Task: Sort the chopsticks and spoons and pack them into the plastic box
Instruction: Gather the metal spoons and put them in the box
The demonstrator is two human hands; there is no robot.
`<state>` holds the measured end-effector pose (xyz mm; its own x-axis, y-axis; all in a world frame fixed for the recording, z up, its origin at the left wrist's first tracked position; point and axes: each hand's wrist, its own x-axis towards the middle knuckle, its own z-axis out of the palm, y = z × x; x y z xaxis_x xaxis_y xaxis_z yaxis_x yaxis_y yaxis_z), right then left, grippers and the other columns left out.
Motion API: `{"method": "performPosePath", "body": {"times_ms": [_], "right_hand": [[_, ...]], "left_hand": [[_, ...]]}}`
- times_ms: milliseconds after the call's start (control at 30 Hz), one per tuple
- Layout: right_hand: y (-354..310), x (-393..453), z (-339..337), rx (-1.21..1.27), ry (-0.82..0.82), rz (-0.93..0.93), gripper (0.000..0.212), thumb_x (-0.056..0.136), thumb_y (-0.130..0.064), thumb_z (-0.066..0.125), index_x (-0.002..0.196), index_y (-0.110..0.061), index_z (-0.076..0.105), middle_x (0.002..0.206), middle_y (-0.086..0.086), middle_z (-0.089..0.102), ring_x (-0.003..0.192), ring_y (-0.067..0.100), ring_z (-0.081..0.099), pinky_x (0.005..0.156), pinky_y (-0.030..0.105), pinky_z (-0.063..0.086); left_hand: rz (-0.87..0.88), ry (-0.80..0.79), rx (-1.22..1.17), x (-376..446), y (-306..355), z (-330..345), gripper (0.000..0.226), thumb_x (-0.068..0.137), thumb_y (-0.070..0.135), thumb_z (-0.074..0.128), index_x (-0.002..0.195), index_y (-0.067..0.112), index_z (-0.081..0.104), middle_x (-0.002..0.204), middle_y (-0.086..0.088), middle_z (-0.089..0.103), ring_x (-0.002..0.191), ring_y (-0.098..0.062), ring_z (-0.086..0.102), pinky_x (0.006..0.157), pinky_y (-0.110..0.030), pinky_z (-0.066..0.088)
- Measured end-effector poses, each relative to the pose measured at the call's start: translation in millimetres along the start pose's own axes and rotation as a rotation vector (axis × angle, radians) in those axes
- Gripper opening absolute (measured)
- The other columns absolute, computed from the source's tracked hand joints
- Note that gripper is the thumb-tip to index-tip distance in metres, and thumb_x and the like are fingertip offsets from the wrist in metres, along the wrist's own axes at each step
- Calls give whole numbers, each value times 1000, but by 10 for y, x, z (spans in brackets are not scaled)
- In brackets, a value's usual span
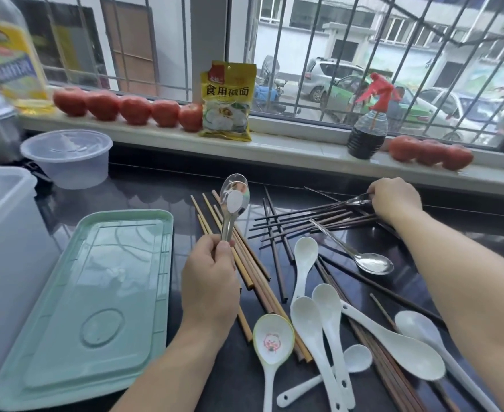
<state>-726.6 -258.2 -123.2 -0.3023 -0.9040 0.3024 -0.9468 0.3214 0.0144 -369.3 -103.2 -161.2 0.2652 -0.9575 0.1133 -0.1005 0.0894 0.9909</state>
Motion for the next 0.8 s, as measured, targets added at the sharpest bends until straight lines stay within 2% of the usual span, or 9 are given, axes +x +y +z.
{"method": "performPosePath", "body": {"times_ms": [100, 200, 267, 367, 467, 567, 633, 700, 800], "right_hand": [[-56, 3, -127, 111, 144, 11, 21, 94, -18, 60, 108, -22, 76, 112, 18, 71, 102, 40, 65, 88, 41, 51], [-162, -108, -404, 393, 320, -72, 20, 98, -15, 56, 108, -17, 74, 111, 12, 72, 100, 36, 65, 90, 39, 50], [-290, -323, -672, 640, 405, -139, 23, 99, -12, 56, 112, -18, 74, 108, 4, 72, 92, 29, 69, 90, 42, 55], [-477, -888, -1146, 861, 348, -257, 26, 96, -9, 66, 120, -18, 71, 100, -6, 74, 75, 6, 70, 79, 24, 59], [-693, -1456, -1462, 822, 244, -529, 19, 89, -5, 74, 107, -13, 74, 91, -7, 75, 77, 5, 71, 79, 25, 59], [-901, -1728, -1428, 719, 284, -739, 10, 88, -3, 75, 95, -8, 79, 86, -2, 70, 77, 6, 64, 74, 20, 49], [-982, -1788, -1321, 744, 332, -702, 10, 86, -3, 76, 94, -8, 80, 84, 0, 63, 76, -1, 54, 75, 15, 42], [-1018, -1835, -1217, 749, 369, -610, 12, 85, -5, 78, 95, -11, 79, 84, -1, 57, 74, -2, 50, 75, 14, 41], [-1040, -1873, -1108, 717, 392, -527, 11, 85, -8, 78, 94, -14, 78, 87, 0, 56, 76, 0, 52, 75, 20, 46]], "left_hand": [[13, 2, 25, -8, -11, 1, 27, 107, 19, 46, 86, 15, 62, 55, 6, 46, 42, -5, 38, 42, -24, 33], [33, -5, 33, -33, 21, -8, 28, 107, 18, 47, 84, 16, 62, 58, 2, 50, 42, -4, 42, 39, -20, 34], [36, -5, 33, -37, 43, -17, 29, 107, 18, 49, 81, 17, 62, 61, 1, 55, 47, -7, 47, 43, -21, 40], [-4, -73, -40, -80, 105, -55, 28, 106, 19, 49, 84, 19, 66, 75, -3, 71, 51, -22, 54, 51, -37, 50], [10, -206, -95, -170, 227, -86, 22, 107, 16, 50, 94, 13, 67, 82, -5, 75, 46, -17, 56, 46, -31, 49], [-33, -364, -202, -260, 296, -72, 21, 106, 10, 52, 93, 4, 68, 80, -12, 75, 65, -27, 74, 59, -40, 63], [-72, -431, -222, -310, 296, -42, 19, 105, 9, 55, 94, 3, 69, 81, -14, 76, 74, -30, 76, 67, -46, 65], [-104, -486, -247, -354, 296, -17, 17, 105, 10, 54, 101, 6, 70, 88, -16, 76, 75, -31, 77, 67, -47, 64], [-135, -538, -322, -371, 283, -12, 20, 106, 10, 53, 115, 13, 71, 95, -14, 74, 61, -28, 72, 49, -34, 56]]}}
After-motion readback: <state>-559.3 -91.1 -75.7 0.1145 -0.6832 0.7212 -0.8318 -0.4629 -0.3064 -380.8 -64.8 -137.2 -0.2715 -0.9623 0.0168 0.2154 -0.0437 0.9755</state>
